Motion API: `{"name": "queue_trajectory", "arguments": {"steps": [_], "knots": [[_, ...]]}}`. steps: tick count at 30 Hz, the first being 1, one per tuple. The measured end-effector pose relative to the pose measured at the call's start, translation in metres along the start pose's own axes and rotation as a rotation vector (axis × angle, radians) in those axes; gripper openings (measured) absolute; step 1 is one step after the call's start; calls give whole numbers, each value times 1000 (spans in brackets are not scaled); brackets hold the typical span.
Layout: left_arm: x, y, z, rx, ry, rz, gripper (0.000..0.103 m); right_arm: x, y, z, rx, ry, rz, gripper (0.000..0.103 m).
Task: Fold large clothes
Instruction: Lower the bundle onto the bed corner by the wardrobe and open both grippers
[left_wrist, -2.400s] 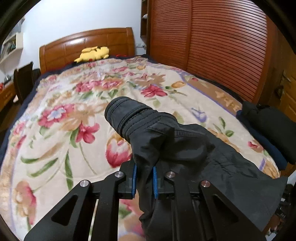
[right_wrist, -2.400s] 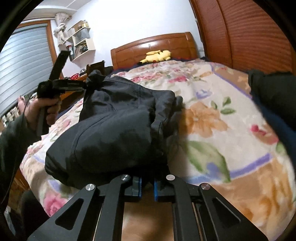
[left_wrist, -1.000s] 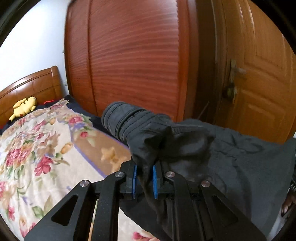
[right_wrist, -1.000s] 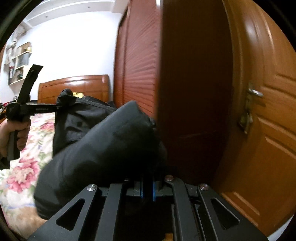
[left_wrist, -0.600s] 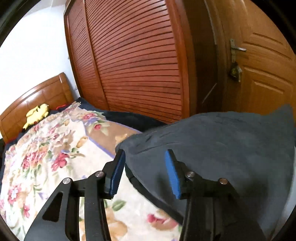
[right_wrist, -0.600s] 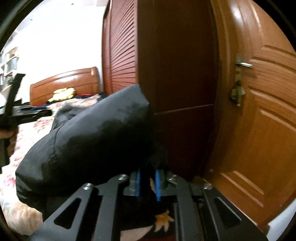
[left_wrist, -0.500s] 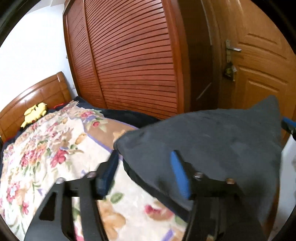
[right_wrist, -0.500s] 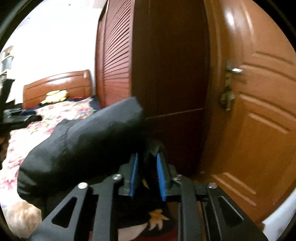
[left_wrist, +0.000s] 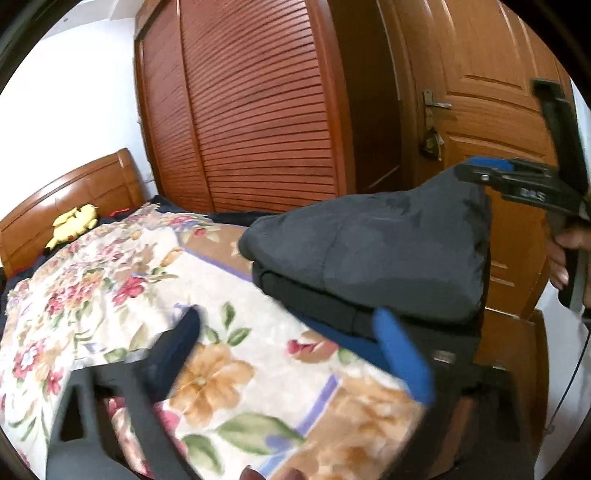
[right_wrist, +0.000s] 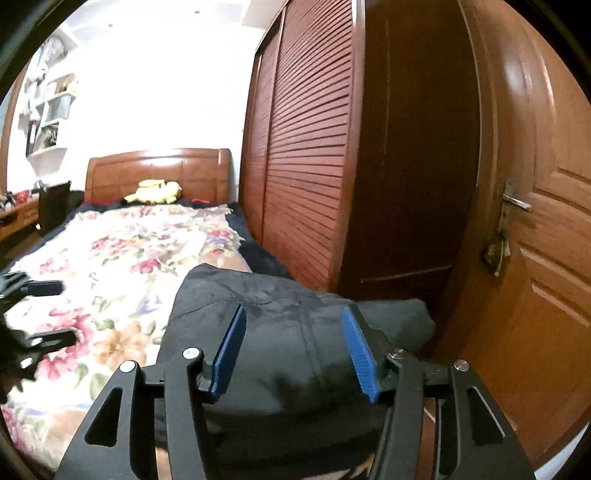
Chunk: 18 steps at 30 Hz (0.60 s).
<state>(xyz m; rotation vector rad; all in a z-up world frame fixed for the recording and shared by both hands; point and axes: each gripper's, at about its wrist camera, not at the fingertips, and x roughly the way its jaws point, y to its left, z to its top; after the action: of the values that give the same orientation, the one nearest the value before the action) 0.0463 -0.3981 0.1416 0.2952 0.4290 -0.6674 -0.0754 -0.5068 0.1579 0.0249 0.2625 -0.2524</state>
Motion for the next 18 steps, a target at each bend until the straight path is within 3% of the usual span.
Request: {"name": "queue_trajectory", "arguments": {"steps": [3, 7, 14, 18], "knots": [[-11, 5, -8, -5, -26, 20, 103, 25, -14, -2, 9, 55, -29, 56], [-23, 15, -19, -36, -18, 11, 103, 52, -24, -16, 3, 199, -55, 56], [-54, 35, -44, -78, -28, 32, 103, 39, -49, -15, 60, 204, -81, 56], [-74, 52, -61, -96, -33, 67, 103, 13, -26, -7, 34, 155, -106, 56]]}}
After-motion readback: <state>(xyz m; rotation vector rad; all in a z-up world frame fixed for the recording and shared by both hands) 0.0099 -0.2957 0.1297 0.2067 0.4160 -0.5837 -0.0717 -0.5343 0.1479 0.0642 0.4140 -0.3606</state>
